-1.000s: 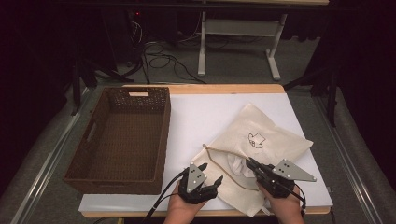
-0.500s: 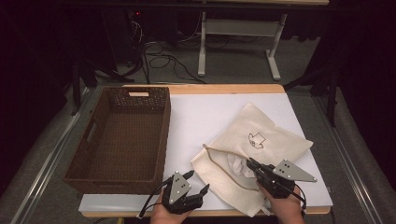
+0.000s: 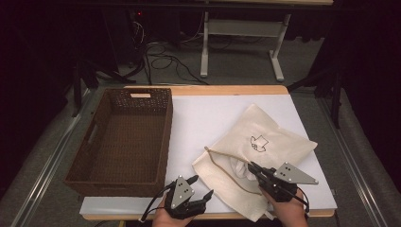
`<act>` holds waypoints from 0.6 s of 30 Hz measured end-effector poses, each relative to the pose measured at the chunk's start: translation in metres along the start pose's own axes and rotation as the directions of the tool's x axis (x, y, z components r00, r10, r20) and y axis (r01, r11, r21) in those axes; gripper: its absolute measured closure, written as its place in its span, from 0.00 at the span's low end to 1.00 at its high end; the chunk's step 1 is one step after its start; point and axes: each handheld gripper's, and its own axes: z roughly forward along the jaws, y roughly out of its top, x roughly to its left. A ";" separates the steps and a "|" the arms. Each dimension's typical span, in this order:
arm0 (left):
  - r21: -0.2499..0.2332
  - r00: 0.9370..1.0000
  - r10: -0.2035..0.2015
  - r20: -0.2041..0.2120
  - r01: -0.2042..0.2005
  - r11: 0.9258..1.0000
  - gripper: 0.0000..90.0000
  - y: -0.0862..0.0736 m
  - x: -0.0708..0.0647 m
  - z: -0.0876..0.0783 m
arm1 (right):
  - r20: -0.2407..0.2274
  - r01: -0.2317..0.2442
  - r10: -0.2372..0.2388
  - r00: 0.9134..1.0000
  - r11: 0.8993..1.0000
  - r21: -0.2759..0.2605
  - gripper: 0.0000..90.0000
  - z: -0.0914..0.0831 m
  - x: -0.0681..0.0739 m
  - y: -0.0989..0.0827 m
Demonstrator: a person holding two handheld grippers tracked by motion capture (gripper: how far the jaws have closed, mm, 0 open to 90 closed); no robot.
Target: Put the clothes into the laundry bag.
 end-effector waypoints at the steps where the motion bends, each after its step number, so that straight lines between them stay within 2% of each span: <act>1: -0.001 1.000 0.000 -0.002 0.000 1.000 0.37 0.000 0.000 0.000 | -0.002 0.012 -0.012 1.000 1.000 0.008 0.99 0.002 0.001 -0.001; 5: 0.000 1.000 0.012 -0.003 -0.012 1.000 0.37 0.000 0.000 -0.001 | -0.007 0.045 -0.045 0.999 0.997 0.066 0.99 0.009 0.007 -0.007; 8: 0.000 1.000 0.022 -0.001 -0.022 1.000 0.37 0.001 -0.001 -0.001 | -0.011 0.079 -0.079 0.997 0.989 0.123 0.99 0.016 0.010 -0.013; 9: -0.001 1.000 0.024 0.001 -0.024 1.000 0.37 0.001 -0.001 -0.001 | -0.014 0.075 -0.074 0.997 0.987 0.140 0.98 0.018 0.011 -0.015; 12: -0.002 1.000 0.027 0.002 -0.027 1.000 0.37 0.001 -0.002 -0.002 | -0.029 0.089 -0.085 0.996 0.978 0.188 0.98 0.025 0.013 -0.020; 14: -0.004 1.000 0.026 0.002 -0.026 1.000 0.37 0.001 -0.001 -0.002 | -0.036 0.106 -0.100 0.994 0.968 0.227 0.98 0.030 0.013 -0.024; 18: -0.007 1.000 0.022 0.004 -0.022 1.000 0.37 0.002 0.000 -0.003 | -0.042 0.106 -0.098 0.994 0.952 0.288 0.98 0.037 0.013 -0.030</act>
